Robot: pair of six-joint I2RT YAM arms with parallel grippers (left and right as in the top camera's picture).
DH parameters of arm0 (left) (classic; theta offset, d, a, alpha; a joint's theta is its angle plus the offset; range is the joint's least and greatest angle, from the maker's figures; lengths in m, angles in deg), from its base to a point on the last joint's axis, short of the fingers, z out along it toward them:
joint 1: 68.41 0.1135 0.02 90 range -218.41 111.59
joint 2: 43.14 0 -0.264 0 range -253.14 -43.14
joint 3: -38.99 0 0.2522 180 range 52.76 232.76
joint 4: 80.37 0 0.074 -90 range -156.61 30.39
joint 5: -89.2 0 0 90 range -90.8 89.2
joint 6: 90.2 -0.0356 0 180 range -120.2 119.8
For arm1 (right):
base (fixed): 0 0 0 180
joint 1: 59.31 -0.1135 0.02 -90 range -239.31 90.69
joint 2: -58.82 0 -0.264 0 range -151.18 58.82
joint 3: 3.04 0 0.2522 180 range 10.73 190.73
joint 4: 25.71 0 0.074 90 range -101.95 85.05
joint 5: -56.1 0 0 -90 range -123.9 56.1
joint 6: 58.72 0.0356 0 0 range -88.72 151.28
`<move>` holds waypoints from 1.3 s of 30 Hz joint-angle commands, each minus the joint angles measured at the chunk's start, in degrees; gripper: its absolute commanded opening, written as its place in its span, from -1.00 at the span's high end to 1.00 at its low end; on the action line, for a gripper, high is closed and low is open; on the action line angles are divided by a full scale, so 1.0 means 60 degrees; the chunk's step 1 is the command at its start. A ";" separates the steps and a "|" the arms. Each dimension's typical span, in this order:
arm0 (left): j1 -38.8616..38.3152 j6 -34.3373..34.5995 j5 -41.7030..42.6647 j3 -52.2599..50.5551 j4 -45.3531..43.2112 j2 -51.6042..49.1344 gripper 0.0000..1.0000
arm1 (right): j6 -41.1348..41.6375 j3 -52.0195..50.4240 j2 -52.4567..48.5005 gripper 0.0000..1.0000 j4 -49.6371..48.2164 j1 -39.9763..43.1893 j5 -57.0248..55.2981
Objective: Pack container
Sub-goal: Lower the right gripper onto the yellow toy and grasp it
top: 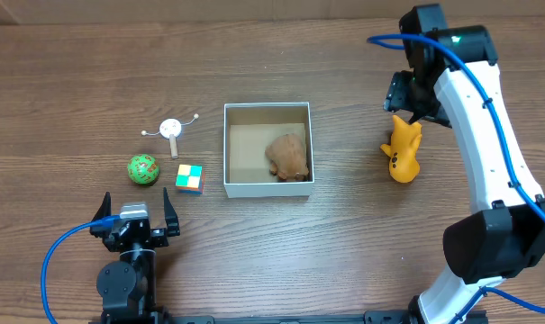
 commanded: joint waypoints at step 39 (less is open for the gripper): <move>-0.0055 -0.0178 0.0109 -0.0073 -0.0029 0.0055 -1.00 | -0.1275 -0.5366 0.0120 -1.00 -0.4619 0.0313 -0.0127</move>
